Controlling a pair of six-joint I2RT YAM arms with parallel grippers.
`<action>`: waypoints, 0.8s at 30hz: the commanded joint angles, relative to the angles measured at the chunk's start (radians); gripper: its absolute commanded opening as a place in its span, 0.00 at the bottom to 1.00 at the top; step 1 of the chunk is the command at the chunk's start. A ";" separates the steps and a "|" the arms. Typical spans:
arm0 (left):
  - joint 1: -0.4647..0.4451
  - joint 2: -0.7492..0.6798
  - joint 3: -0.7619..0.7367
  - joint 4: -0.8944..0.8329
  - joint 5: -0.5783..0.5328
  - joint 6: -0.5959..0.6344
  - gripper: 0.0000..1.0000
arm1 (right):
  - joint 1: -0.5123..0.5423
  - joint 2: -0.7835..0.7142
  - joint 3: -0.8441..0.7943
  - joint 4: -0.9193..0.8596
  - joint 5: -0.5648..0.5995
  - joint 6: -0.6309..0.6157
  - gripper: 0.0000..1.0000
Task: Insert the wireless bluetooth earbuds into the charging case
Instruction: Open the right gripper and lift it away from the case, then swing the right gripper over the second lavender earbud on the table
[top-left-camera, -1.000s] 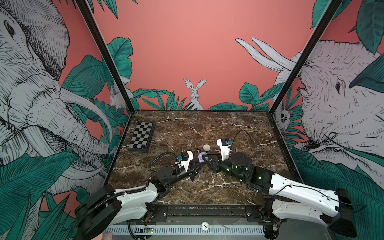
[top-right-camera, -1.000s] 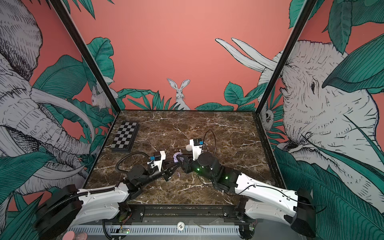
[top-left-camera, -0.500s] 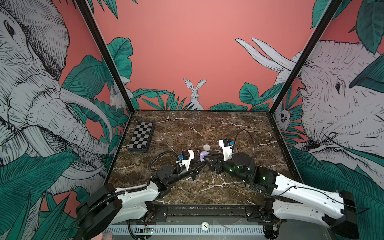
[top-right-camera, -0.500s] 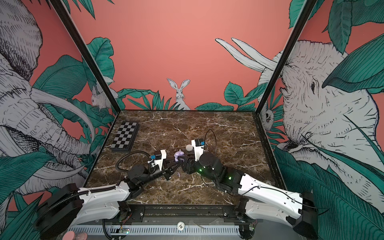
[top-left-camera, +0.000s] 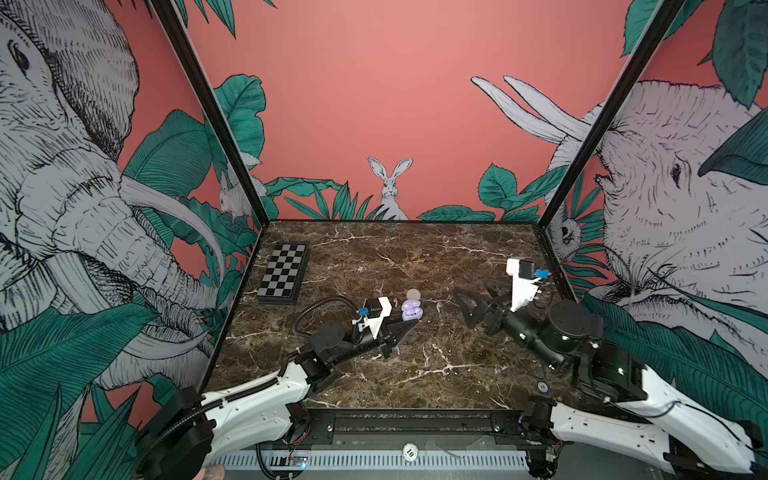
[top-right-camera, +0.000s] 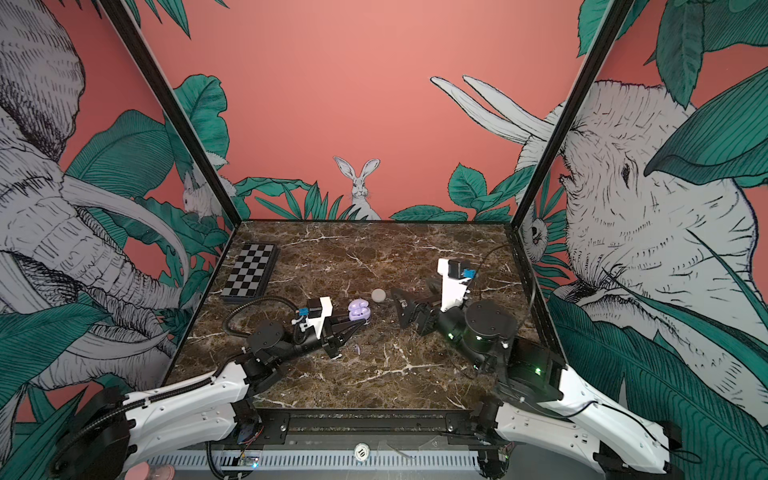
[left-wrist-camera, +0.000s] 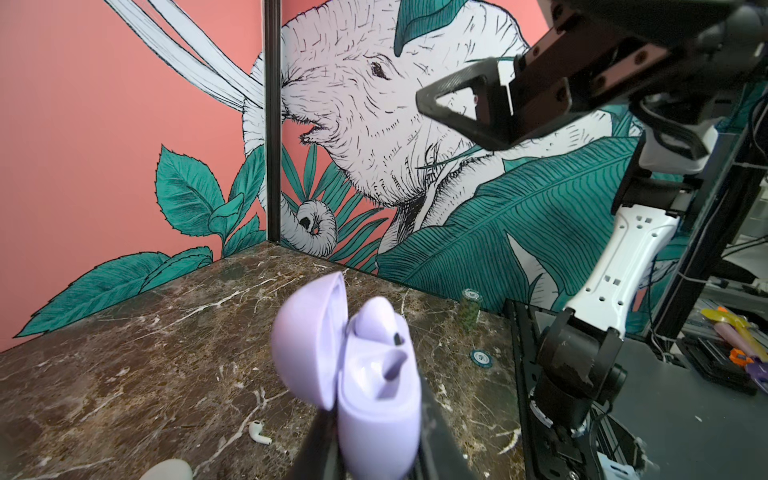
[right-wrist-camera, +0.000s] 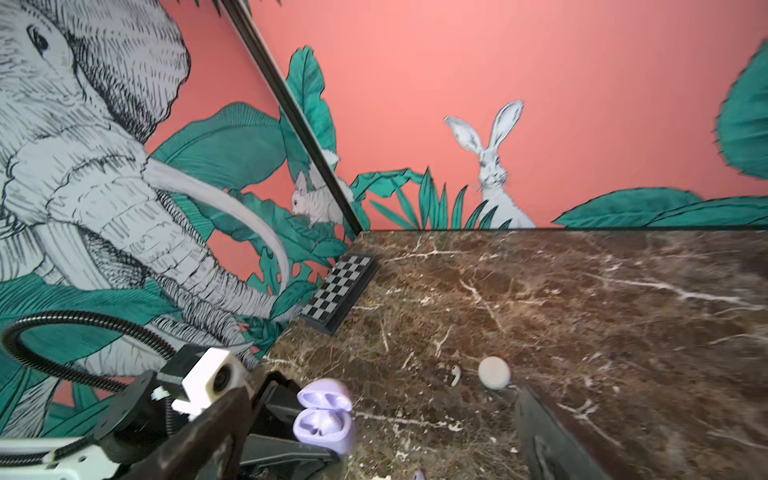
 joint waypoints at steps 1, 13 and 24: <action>-0.003 -0.068 0.075 -0.230 0.059 0.123 0.00 | -0.004 -0.055 0.040 -0.070 0.138 -0.069 0.98; 0.124 -0.123 0.135 -0.455 0.198 0.287 0.00 | -0.010 -0.008 0.146 -0.302 0.308 -0.097 0.98; 0.130 -0.204 0.075 -0.498 0.180 0.335 0.00 | -0.122 0.088 0.160 -0.383 0.199 -0.064 0.98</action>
